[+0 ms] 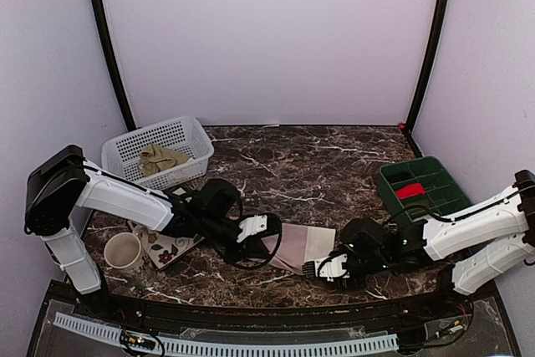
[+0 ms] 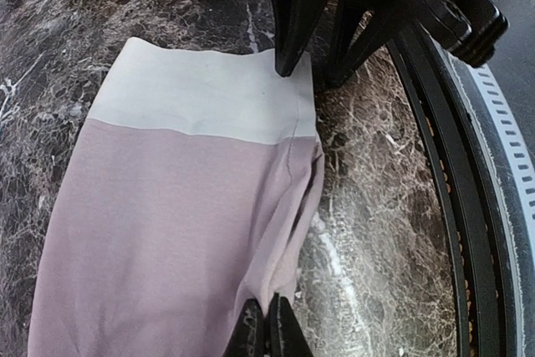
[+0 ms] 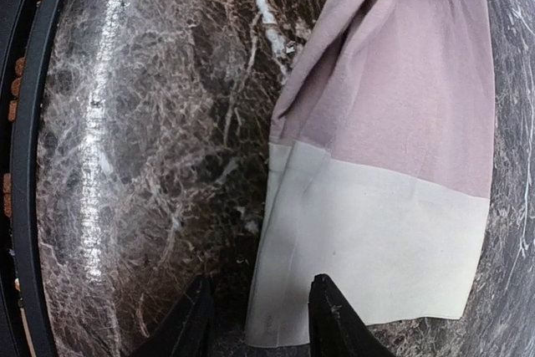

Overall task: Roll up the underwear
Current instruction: Pick up the underwear from the center of the board.

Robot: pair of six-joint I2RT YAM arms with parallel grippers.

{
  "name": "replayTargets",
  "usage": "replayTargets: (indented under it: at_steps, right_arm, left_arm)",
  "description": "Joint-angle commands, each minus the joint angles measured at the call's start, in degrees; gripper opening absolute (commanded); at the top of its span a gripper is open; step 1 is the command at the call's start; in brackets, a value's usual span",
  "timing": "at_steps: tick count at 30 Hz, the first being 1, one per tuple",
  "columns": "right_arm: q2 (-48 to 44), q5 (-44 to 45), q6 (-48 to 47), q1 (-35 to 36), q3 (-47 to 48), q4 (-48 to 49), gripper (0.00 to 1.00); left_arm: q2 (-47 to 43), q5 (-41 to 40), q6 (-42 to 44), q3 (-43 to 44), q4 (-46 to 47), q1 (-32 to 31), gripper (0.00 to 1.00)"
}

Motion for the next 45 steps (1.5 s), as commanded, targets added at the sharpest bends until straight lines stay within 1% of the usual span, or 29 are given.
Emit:
replayTargets:
  at_steps: [1,8,14,19,25,33,36,40,43,45]
  right_arm:
    - [1.35,1.08,-0.41,0.55,0.86,0.07,0.39]
    - [1.93,1.41,-0.05,0.57,1.00,-0.49,0.41]
    - [2.29,2.67,0.27,0.51,1.27,-1.06,0.40]
    - [1.34,2.11,0.76,0.52,2.11,-1.12,0.43]
    - [2.35,1.57,0.68,0.51,3.14,-2.16,0.40]
    - [3.74,1.12,1.06,0.57,3.17,-2.64,0.39]
    - [4.32,1.97,1.55,0.54,3.31,-2.54,0.35]
    - [4.77,5.77,2.95,0.56,3.67,-2.01,0.27]
    - [4.41,8.02,4.34,0.55,3.67,-1.26,0.18]
    - [4.15,9.18,5.40,0.42,3.88,-1.15,0.08]
  left_arm:
    - [0.86,4.18,-2.94,2.48,-1.16,1.81,0.00]
    - [3.45,6.06,-5.25,4.74,-2.77,3.46,0.00]
    - [5.19,7.63,-7.25,6.22,-2.99,4.34,0.00]
    - [6.64,8.80,-8.49,7.36,-3.50,5.05,0.00]
    - [7.74,9.01,-11.20,7.58,-2.75,6.16,0.00]
    - [9.41,10.01,-13.06,8.68,-3.04,7.37,0.00]
    - [9.50,10.12,-13.05,8.70,-3.04,7.43,0.00]
    - [9.35,10.24,-12.57,8.70,-3.33,7.52,0.00]
    - [8.64,10.14,-11.73,8.97,-4.05,7.57,0.00]
    - [7.77,9.70,-10.96,9.14,-5.15,7.57,0.00]
